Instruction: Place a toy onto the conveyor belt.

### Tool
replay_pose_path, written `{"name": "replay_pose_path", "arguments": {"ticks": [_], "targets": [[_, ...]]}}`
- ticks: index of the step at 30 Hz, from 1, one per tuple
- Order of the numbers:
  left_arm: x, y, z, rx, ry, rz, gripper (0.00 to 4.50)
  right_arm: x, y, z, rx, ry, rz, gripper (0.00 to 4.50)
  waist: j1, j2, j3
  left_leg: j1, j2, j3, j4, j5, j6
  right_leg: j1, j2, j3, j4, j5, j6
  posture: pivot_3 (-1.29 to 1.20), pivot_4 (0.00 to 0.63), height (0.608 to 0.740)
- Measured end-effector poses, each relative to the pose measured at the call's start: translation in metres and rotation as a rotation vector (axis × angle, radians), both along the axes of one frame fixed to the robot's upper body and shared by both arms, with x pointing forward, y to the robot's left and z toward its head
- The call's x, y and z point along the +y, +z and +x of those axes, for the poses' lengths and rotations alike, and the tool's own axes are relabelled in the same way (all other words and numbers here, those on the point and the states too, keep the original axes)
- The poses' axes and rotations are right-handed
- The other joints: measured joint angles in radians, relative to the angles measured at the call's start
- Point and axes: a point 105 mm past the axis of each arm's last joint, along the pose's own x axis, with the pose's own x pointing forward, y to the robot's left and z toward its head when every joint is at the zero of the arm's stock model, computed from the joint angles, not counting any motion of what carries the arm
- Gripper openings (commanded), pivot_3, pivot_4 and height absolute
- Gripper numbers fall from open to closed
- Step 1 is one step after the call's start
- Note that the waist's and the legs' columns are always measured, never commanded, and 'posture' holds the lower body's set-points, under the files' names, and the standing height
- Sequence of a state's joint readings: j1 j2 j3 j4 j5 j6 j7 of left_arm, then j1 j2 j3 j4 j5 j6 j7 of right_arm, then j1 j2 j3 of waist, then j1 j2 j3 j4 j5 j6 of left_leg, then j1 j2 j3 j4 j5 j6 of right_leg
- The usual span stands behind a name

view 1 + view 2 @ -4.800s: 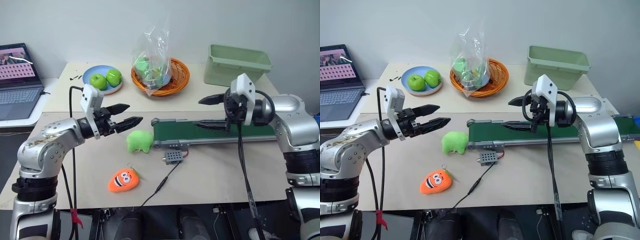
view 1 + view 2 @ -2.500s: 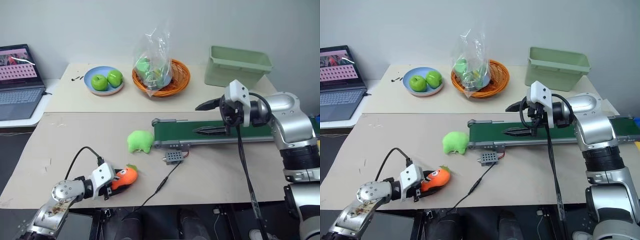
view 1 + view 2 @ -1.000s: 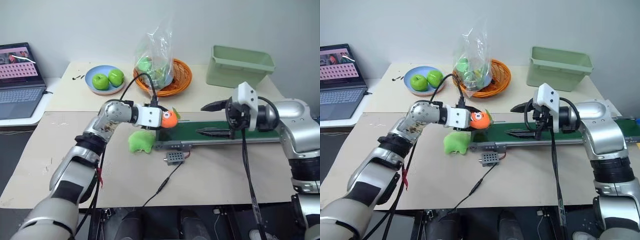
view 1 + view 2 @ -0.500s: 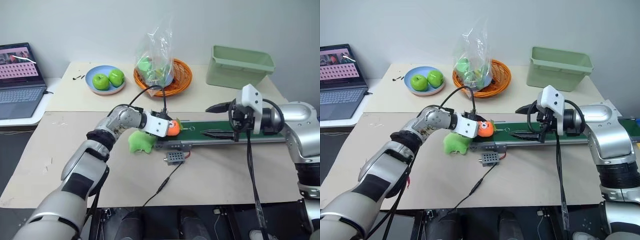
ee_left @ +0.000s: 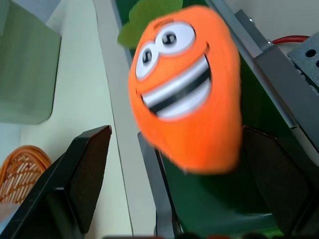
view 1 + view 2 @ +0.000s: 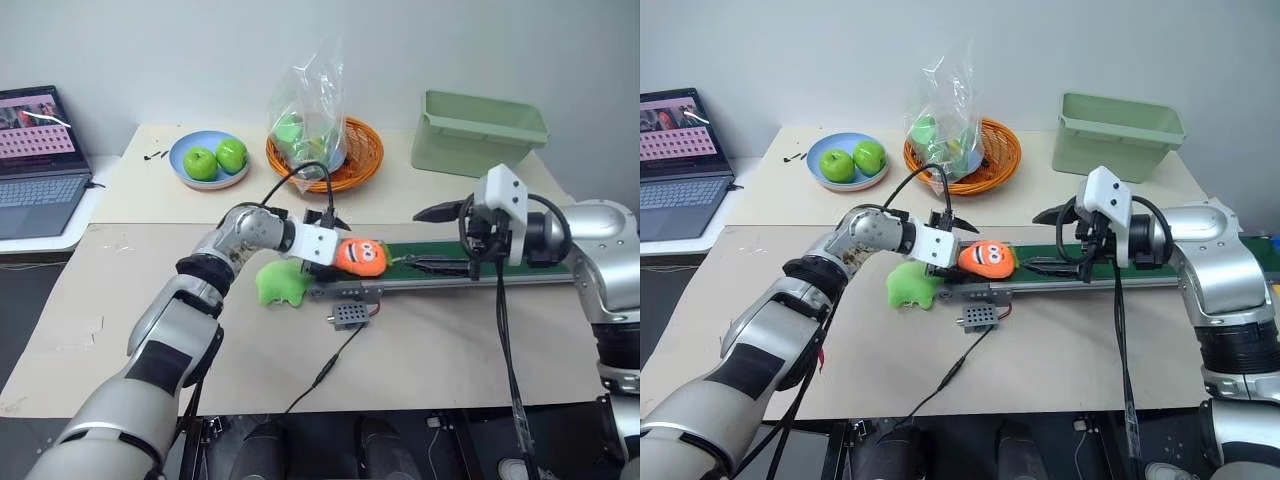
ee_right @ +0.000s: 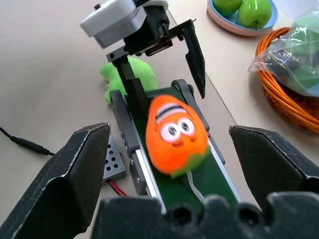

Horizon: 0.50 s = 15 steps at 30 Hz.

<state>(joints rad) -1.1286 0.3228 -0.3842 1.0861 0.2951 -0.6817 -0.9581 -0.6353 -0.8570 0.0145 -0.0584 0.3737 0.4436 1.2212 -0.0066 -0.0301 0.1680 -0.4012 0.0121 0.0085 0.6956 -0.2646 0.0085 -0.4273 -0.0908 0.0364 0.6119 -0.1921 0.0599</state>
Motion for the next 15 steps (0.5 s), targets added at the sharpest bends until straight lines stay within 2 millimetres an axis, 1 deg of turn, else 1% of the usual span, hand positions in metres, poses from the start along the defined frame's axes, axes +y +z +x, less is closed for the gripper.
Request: {"name": "replay_pose_path", "arguments": {"ticks": [4,6,7,10,13,14,15], "targets": [[0.002,0.004,0.004,0.048,0.043,-0.046,4.45,0.0,0.001,0.002,-0.004,-0.003,-0.004,4.5,0.0,0.0,0.0,0.0,0.0,0.0,0.0,0.0,0.0,0.0,0.0,0.0,0.0,0.0,0.0,0.0,0.15,0.74],[0.003,0.007,0.006,0.113,0.077,-0.094,4.45,0.0,0.0,0.002,-0.003,-0.002,-0.007,4.5,-0.001,0.0,0.0,0.0,0.0,0.0,0.0,0.0,0.0,0.0,0.0,0.0,0.0,0.0,0.0,0.0,0.15,0.74],[0.003,0.011,0.007,0.151,0.09,-0.126,4.45,0.0,0.0,0.002,-0.003,-0.001,-0.007,4.5,-0.002,0.0,0.0,-0.001,0.0,0.0,0.0,0.0,0.0,0.0,0.0,0.0,0.0,0.0,0.0,0.0,0.15,0.74],[0.008,0.033,0.008,0.261,0.12,-0.251,4.45,0.0,0.0,0.002,-0.003,0.0,-0.008,4.5,-0.005,0.0,0.0,-0.002,0.0,-0.001,0.0,0.0,0.0,-0.001,0.0,0.0,0.0,0.0,0.0,0.0,0.15,0.74],[0.023,0.054,0.006,0.341,0.139,-0.342,4.45,0.0,0.0,0.002,-0.002,0.003,-0.01,4.5,-0.012,0.0,0.0,-0.001,0.0,-0.001,0.0,0.0,0.0,-0.001,0.0,0.0,0.001,0.0,0.0,0.0,0.15,0.74],[0.029,0.057,0.003,0.37,0.146,-0.371,4.45,0.0,0.001,0.002,-0.003,0.004,-0.01,4.5,-0.015,0.0,0.0,-0.001,0.0,-0.001,0.0,0.0,0.0,-0.001,0.0,0.0,0.001,0.0,0.0,0.0,0.15,0.74],[0.039,0.059,-0.003,0.424,0.157,-0.409,4.45,0.001,0.001,0.002,-0.003,0.007,-0.011,4.5,-0.019,0.0,0.0,0.0,0.001,-0.001,0.0,0.0,0.0,-0.001,0.001,0.001,0.001,0.0,0.0,0.0,0.15,0.74]]}}
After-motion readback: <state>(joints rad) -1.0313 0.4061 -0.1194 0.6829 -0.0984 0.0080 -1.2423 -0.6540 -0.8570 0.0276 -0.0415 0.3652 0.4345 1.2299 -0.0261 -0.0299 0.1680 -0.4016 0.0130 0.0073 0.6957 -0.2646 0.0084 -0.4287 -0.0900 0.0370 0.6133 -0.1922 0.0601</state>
